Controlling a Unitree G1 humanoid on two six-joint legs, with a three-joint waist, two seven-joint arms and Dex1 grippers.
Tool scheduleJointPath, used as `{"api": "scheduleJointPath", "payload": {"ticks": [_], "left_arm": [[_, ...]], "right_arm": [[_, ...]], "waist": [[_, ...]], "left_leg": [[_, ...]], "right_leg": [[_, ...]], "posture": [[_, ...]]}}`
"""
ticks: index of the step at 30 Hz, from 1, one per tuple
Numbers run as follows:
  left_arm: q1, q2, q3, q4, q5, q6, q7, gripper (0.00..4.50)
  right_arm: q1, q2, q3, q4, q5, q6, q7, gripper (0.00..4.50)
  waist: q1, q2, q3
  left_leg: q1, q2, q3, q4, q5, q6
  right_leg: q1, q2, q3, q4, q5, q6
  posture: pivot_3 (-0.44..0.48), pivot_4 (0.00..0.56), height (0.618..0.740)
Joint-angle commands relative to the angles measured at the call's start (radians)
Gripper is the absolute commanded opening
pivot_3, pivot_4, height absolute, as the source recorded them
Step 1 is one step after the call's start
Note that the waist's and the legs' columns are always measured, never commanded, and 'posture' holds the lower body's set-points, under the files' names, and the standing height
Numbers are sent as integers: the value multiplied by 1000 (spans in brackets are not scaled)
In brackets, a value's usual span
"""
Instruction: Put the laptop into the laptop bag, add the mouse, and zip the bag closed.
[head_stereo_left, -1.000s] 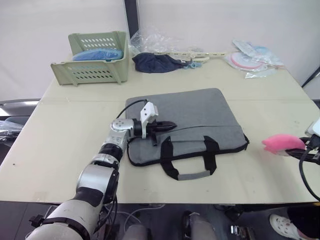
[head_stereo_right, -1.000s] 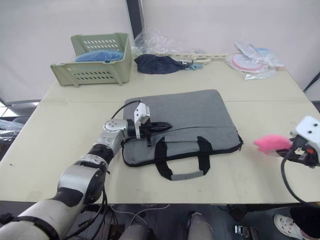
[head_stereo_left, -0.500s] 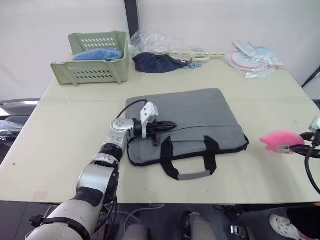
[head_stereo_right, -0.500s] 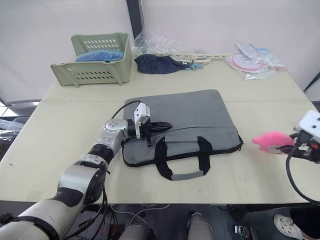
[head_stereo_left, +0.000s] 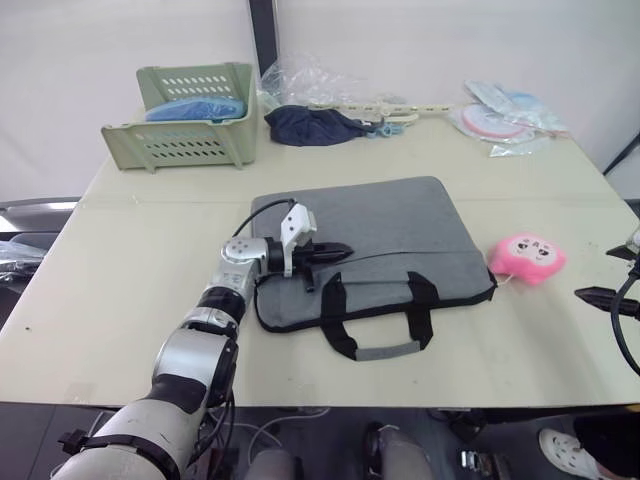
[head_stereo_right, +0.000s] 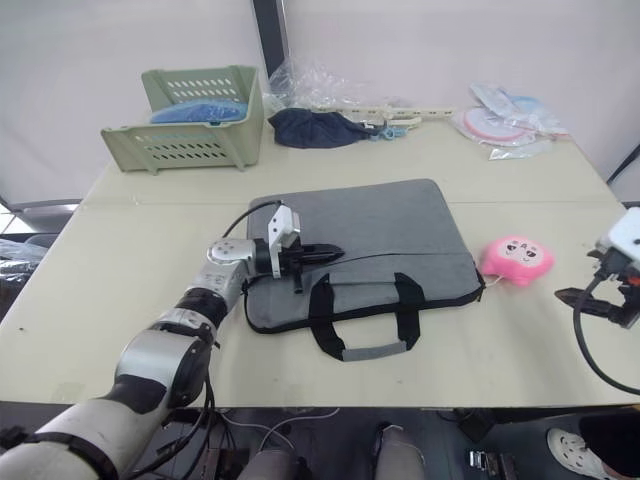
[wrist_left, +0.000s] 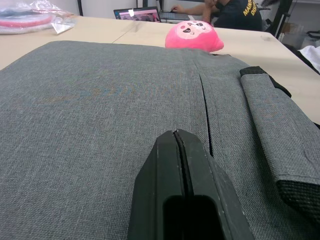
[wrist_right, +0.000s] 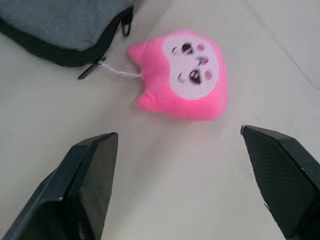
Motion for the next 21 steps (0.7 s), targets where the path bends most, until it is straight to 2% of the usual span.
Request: {"api": "scheduleJointPath", "payload": {"ticks": [1, 8, 12, 21], "left_arm": [[84, -15, -63, 89, 84, 38, -3, 0], [83, -21, -60, 89, 83, 41, 3, 0], [83, -18, -59, 88, 83, 42, 6, 0], [93, -5, -56, 80, 80, 42, 3, 0]], "right_arm": [[-96, 82, 15, 27, 7, 56, -145, 4373], [-160, 257, 82, 0, 6, 106, -294, 4373], [-211, 339, 133, 50, -2, 77, -356, 4373], [-340, 359, 208, 283, -45, -65, -377, 4373]], "waist": [[-1, 0, 0], [1, 1, -1], [-1, 3, -2], [-2, 4, -3]], "left_leg": [[0, 0, 0, 0, 0, 0], [0, 0, 0, 1, 0, 0], [0, 0, 0, 0, 0, 0], [0, 0, 1, 0, 0, 0]], "right_leg": [[0, 0, 0, 0, 0, 0], [0, 0, 0, 1, 0, 0], [0, 0, 0, 1, 0, 0], [0, 0, 0, 1, 0, 0]], "posture": [[0, 150, 740], [0, 150, 740], [0, 150, 740], [0, 150, 740]]}}
